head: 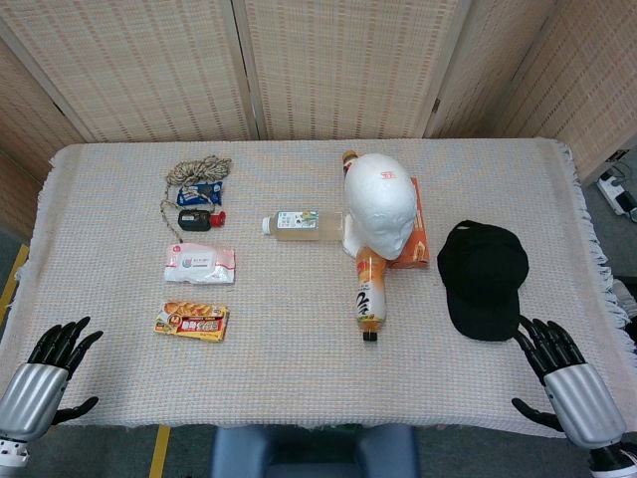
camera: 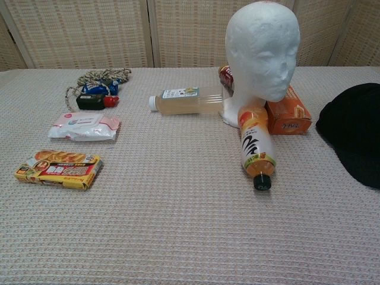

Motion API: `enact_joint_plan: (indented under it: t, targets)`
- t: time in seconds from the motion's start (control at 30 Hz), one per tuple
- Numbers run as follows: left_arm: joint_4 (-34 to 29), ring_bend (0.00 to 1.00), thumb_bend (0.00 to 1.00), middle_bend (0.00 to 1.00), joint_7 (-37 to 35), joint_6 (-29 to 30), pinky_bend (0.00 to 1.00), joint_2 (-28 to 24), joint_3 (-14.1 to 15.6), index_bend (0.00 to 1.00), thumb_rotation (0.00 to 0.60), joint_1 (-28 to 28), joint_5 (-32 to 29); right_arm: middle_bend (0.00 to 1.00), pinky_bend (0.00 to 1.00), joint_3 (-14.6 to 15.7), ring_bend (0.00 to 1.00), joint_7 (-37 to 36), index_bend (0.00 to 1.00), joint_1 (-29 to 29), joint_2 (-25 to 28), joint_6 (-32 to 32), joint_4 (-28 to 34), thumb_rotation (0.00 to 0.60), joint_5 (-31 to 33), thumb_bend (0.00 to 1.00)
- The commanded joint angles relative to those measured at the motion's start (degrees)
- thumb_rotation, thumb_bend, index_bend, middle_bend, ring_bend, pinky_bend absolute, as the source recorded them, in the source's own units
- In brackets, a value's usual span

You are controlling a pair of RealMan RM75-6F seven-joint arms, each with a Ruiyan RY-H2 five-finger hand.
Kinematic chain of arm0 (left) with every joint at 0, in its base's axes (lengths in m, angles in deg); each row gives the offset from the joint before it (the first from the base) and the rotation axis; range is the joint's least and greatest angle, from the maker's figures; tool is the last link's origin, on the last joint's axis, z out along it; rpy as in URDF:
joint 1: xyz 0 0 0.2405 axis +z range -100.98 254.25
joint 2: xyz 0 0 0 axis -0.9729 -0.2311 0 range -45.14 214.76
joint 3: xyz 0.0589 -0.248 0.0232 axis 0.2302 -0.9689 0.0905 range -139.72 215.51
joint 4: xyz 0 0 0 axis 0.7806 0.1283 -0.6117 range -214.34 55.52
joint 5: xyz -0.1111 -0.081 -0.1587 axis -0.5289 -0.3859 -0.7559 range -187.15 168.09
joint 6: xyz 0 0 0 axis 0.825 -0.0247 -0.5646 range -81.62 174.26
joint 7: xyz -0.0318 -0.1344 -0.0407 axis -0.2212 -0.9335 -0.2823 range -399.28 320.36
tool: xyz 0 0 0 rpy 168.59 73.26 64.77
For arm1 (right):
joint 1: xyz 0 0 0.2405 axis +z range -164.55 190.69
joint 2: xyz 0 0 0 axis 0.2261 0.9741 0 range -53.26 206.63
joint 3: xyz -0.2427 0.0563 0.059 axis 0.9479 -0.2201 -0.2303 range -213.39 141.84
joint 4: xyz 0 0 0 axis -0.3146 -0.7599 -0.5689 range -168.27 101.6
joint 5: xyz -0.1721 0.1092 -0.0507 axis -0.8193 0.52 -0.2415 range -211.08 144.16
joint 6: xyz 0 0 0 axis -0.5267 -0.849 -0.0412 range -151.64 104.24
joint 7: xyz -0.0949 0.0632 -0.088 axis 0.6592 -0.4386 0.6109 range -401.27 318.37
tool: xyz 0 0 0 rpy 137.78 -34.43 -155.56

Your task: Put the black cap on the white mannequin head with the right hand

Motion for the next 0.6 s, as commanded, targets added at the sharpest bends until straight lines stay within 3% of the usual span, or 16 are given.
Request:
enact_joint_plan:
  t: [0.03,0.4,0.47,0.53,0.6]
  targets:
    - [0.04,0.0,0.1,0.0,0.03,-0.13,0.11,0.0,0.01,0.16,0.6,-0.02,-0.08,0.0,0.05,-0.12,0.0,0.07,0.0,-0.08,-0.02,-0.04,0.09,0.6,0.39,0.01]
    - [-0.18,0.0,0.1,0.0,-1.29,-0.01,0.11,-0.2,-0.36,0.16,0.6,-0.18,-0.36,0.0,0.06,-1.29,0.0,1.77,0.0,1.34,-2.26,3.54,-1.55,0.6,3.62,0.01]
    - [-0.15,0.0,0.1,0.0,-1.36,-0.15,0.11,-0.19,-0.4,0.15,0.6,-0.24,-0.46,0.03,0.09,-1.44,0.02,2.01,0.0,1.55,-2.57,4.07,-2.01,0.6,4.06,0.01]
    - [0.11,0.0,0.1,0.0,-1.66,-1.13,0.11,-0.11,-0.67,0.14,0.6,-0.66,-1.27,0.29,0.38,-2.5,0.24,3.82,0.02,2.51,-4.12,5.86,-4.16,0.6,5.77,0.01]
    - [0.48,0.0,0.1,0.0,-2.26,-2.38,0.11,-0.12,-1.22,0.14,0.6,-1.12,-2.91,0.66,0.78,-4.32,0.63,6.71,0.05,4.06,-7.34,8.03,-8.29,0.6,7.87,0.01]
